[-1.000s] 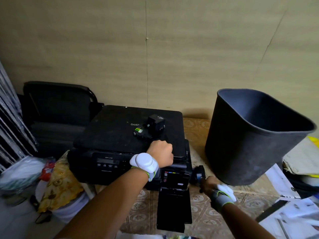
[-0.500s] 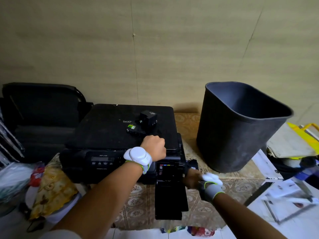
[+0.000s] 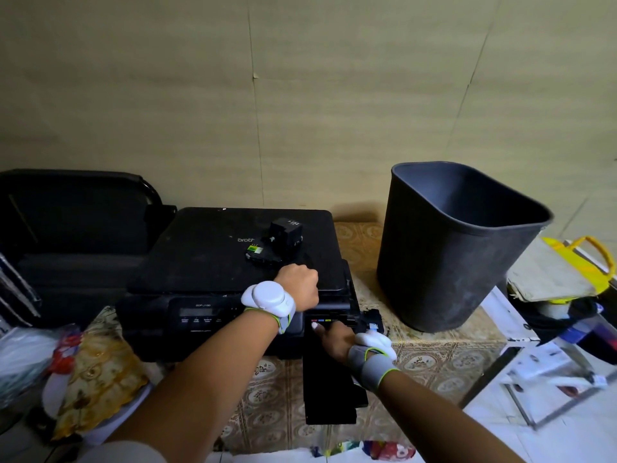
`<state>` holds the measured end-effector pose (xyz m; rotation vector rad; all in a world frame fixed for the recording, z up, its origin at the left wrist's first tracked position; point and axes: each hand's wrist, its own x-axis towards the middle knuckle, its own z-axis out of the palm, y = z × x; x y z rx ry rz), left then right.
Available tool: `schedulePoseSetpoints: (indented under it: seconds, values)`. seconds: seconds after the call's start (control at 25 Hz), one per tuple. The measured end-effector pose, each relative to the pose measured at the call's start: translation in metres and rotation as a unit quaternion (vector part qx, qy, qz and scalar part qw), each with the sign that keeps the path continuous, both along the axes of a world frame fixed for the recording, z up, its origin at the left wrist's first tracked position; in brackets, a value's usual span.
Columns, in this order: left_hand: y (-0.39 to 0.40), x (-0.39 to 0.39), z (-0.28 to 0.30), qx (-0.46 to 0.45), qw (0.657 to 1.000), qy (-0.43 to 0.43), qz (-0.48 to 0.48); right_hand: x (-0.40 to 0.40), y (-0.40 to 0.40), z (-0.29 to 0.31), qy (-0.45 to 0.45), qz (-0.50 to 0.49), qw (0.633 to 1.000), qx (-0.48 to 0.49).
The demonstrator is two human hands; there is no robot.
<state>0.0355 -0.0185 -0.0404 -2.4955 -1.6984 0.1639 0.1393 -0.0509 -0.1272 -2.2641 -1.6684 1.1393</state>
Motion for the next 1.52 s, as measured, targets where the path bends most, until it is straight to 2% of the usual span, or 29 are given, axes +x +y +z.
schedulePoseSetpoints:
  seconds: [0.2, 0.44, 0.88, 1.12, 1.52]
  values:
    - [0.001, 0.000, -0.001, 0.000, 1.000, -0.001, 0.000, -0.004, 0.004, -0.004, -0.004, -0.016, 1.000, -0.001]
    - [0.003, -0.002, -0.003, 0.001, 1.000, -0.003, -0.006, -0.007, 0.005, -0.008, -0.050, -0.013, 0.999, -0.009]
    - [0.003, -0.002, -0.003, -0.008, 1.000, -0.014, -0.008, -0.008, -0.001, 0.007, -0.090, 0.028, 0.995, -0.008]
    - [0.001, -0.002, -0.002, -0.009, 1.000, -0.008, -0.006, -0.012, -0.014, 0.016, -0.148, 0.073, 0.985, 0.054]
    - [0.002, -0.003, -0.005, -0.001, 1.000, -0.008, -0.001, -0.018, -0.014, 0.020, -0.147, 0.091, 0.982, 0.079]
